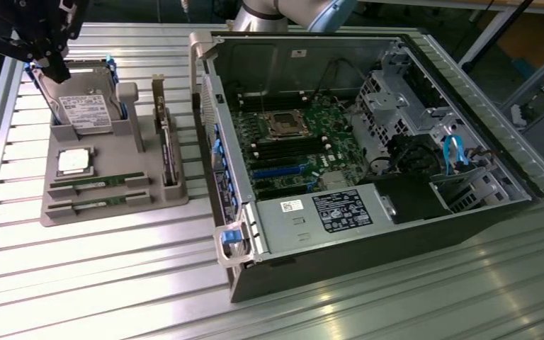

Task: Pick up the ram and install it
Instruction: 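Pick up the ram and move it above insertion slot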

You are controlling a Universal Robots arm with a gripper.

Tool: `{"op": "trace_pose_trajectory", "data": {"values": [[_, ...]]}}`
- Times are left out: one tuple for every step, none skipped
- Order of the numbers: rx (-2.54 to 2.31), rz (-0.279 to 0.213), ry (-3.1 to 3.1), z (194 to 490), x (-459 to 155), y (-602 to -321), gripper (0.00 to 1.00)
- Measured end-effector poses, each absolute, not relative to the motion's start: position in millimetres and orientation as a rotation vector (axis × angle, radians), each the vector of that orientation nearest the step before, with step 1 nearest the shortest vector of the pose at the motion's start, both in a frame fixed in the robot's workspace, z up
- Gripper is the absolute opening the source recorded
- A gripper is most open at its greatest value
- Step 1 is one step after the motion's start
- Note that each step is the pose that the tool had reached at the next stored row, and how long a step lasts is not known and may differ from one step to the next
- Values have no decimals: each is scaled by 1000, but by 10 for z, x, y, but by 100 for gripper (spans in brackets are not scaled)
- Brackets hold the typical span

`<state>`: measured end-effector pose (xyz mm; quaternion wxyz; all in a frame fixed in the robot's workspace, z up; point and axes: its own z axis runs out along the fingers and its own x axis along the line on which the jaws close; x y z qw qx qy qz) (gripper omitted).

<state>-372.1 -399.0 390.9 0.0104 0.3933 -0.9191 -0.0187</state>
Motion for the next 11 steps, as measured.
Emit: {"op": "trace_pose_trajectory", "data": {"values": [[1266, -58, -2852, 3908, -3721, -3990, 10], [1296, -58, -2838, 3906, -3721, -3989, 10], [1335, -57, -2819, 3905, -3721, -3989, 10], [1390, -56, -2791, 3903, -3721, -3990, 10], [1435, -56, -2768, 3902, -3721, -3990, 10], [1473, -55, -2747, 3901, -3721, -3989, 10], [1497, -55, -2734, 3900, -3721, -3990, 10], [1559, -54, -2698, 3898, -3721, -3989, 10], [1608, -53, -2668, 3897, -3721, -3990, 10], [1652, -53, -2641, 3896, -3721, -3990, 10], [1684, -52, -2620, 3895, -3721, -3990, 10]]}}
